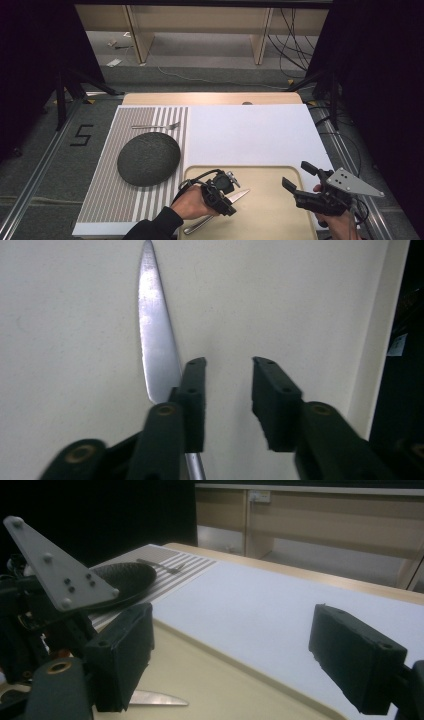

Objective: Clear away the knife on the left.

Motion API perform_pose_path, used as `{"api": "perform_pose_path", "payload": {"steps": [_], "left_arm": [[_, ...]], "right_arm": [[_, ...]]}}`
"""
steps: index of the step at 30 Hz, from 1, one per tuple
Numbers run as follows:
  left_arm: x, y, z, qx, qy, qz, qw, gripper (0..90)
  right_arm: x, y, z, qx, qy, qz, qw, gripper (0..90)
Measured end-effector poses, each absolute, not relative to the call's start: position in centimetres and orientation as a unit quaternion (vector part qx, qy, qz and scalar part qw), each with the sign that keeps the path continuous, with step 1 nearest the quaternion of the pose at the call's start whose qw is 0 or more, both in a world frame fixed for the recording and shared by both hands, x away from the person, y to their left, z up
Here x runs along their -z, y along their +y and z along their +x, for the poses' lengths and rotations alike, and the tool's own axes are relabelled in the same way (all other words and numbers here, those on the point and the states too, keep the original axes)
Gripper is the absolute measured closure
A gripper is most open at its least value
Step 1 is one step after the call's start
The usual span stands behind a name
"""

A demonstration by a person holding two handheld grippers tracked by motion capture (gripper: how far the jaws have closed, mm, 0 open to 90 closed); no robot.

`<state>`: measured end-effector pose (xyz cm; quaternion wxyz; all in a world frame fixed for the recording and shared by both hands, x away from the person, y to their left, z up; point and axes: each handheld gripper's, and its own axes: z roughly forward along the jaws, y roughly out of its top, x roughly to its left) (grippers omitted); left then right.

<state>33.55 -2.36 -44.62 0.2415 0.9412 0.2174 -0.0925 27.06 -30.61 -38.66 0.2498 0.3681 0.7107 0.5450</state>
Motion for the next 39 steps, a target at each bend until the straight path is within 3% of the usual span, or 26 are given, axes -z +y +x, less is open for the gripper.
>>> {"api": "perform_pose_path", "payload": {"steps": [6, 20, 39], "left_arm": [[45.6, -3.9, 33.6, 0.077, 0.205, 0.948, 0.23, 89.5], [46.1, -5.1, 34.1, 0.031, 0.22, 0.949, 0.223, 89.7], [46.1, -2.0, 36.8, -0.014, 0.273, 0.937, 0.217, 89.8]], "right_arm": [[38.6, -30.7, 27.1, -0.546, 0.71, 0.369, 0.25, 19.2], [38.6, -30.7, 27.1, -0.546, 0.71, 0.369, 0.248, 19.4], [38.6, -30.6, 27.2, -0.548, 0.711, 0.366, 0.246, 19.4]]}}
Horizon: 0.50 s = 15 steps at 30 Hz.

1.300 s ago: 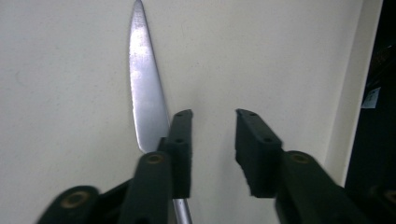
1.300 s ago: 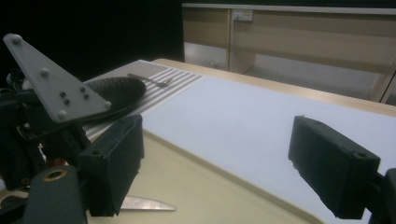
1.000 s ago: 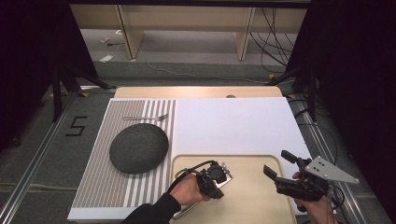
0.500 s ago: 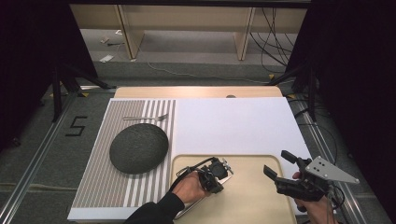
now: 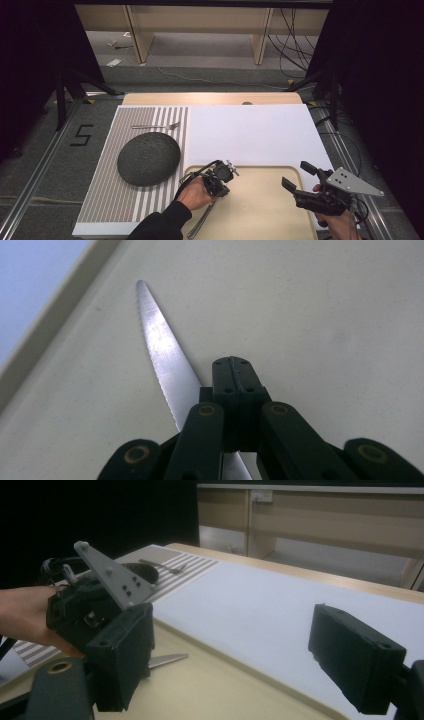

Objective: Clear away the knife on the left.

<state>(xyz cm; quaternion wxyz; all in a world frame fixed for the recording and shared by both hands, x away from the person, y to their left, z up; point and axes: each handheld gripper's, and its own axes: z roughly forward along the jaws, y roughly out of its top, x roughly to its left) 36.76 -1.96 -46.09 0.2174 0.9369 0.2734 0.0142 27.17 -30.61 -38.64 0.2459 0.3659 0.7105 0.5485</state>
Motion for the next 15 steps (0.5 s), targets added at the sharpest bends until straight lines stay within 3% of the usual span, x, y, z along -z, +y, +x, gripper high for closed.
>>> {"api": "perform_pose_path", "payload": {"steps": [15], "left_arm": [[46.0, 0.6, 36.0, 0.001, 0.281, 0.938, 0.201, 89.8]], "right_arm": [[38.6, -30.7, 27.2, -0.55, 0.709, 0.366, 0.247, 19.4]]}}
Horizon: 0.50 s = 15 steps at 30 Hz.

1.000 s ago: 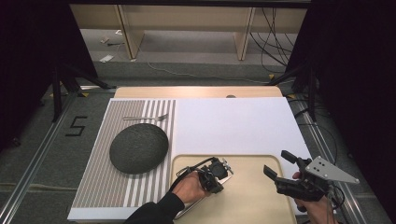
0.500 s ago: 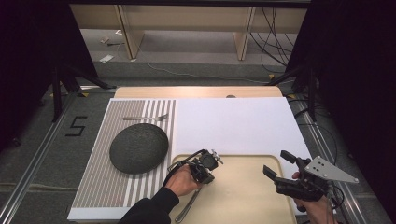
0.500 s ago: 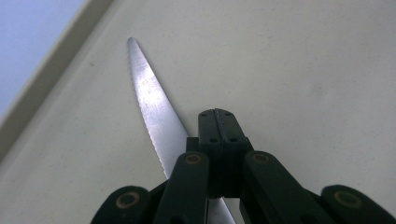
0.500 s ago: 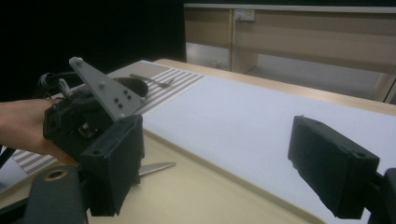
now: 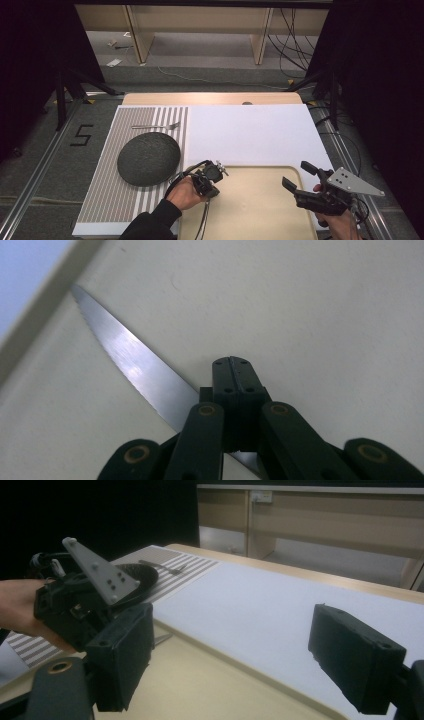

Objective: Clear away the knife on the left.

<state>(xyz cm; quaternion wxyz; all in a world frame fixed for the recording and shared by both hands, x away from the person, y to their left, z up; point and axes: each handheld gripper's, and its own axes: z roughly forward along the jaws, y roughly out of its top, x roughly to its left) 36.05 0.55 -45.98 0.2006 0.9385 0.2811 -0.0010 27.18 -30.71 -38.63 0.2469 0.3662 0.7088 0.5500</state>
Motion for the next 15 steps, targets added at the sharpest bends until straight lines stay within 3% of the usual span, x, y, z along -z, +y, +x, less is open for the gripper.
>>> {"api": "perform_pose_path", "payload": {"steps": [15], "left_arm": [[46.0, 4.2, 34.8, 0.015, 0.299, 0.935, 0.191, 89.8]], "right_arm": [[38.6, -30.7, 27.2, -0.547, 0.71, 0.369, 0.247, 19.5]]}}
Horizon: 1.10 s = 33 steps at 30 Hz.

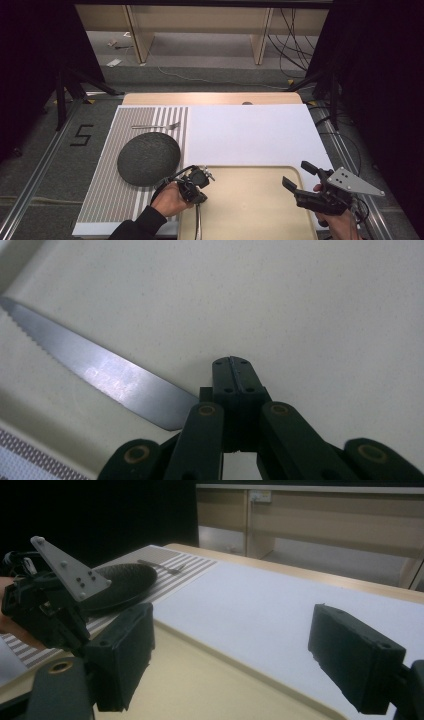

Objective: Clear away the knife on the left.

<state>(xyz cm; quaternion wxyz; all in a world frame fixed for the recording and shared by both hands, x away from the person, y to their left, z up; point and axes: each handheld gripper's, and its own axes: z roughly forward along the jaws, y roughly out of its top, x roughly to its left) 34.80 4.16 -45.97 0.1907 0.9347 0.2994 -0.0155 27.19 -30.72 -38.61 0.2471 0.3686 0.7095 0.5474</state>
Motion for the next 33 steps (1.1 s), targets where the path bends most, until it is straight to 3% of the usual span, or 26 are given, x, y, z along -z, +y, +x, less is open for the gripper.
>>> {"api": "perform_pose_path", "payload": {"steps": [25, 33], "left_arm": [[46.0, 6.8, 34.7, 0.032, 0.312, 0.931, 0.188, 89.4], [45.9, 6.5, 34.5, 0.048, 0.331, 0.919, 0.207, 62.6]], "right_arm": [[38.6, -30.7, 27.1, -0.547, 0.709, 0.37, 0.246, 19.7], [38.6, -30.6, 27.1, -0.547, 0.712, 0.364, 0.248, 19.7]]}}
